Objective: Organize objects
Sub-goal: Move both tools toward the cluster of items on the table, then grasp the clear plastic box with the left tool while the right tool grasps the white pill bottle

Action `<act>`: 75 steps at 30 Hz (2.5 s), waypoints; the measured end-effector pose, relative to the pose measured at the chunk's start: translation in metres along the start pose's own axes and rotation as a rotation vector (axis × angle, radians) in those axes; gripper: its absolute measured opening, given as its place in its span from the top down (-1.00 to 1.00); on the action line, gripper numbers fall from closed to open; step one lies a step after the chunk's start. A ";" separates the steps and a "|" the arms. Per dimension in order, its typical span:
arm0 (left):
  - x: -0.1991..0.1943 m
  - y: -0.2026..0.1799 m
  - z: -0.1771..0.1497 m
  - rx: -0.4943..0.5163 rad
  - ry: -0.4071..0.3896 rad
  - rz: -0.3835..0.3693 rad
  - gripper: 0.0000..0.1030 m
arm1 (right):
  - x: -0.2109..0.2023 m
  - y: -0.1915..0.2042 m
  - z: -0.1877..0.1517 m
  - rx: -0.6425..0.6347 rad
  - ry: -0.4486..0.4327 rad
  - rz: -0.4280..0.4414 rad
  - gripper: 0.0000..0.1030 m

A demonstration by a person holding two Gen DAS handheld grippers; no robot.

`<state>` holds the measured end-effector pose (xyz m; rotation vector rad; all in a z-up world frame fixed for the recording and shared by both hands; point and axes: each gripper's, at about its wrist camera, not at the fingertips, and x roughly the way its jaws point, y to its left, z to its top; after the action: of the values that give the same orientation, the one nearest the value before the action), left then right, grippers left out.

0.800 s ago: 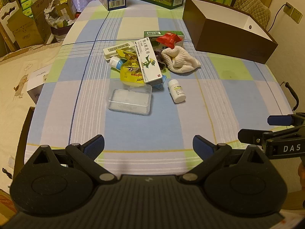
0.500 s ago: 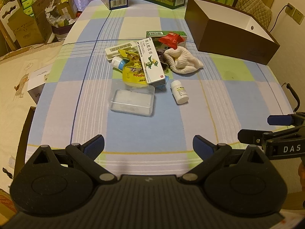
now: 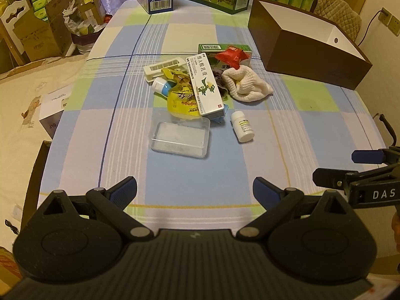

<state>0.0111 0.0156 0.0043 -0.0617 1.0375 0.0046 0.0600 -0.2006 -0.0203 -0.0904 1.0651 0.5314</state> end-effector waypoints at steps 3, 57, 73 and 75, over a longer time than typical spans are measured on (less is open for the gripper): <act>0.001 0.000 0.002 -0.003 -0.001 0.004 -0.90 | 0.001 0.000 0.003 -0.003 -0.001 0.004 -0.97; 0.075 0.045 0.044 -0.071 0.065 0.093 -0.90 | 0.118 0.025 0.062 -0.073 0.036 0.105 -0.02; 0.092 0.040 0.057 -0.023 0.067 0.048 -0.96 | 0.127 0.011 0.070 -0.048 0.050 0.104 0.54; 0.095 0.036 0.059 -0.007 0.068 0.029 -0.96 | 0.123 0.005 0.072 -0.035 0.042 0.096 0.54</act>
<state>0.1090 0.0526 -0.0497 -0.0534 1.1066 0.0326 0.1615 -0.1278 -0.0887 -0.0823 1.1053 0.6375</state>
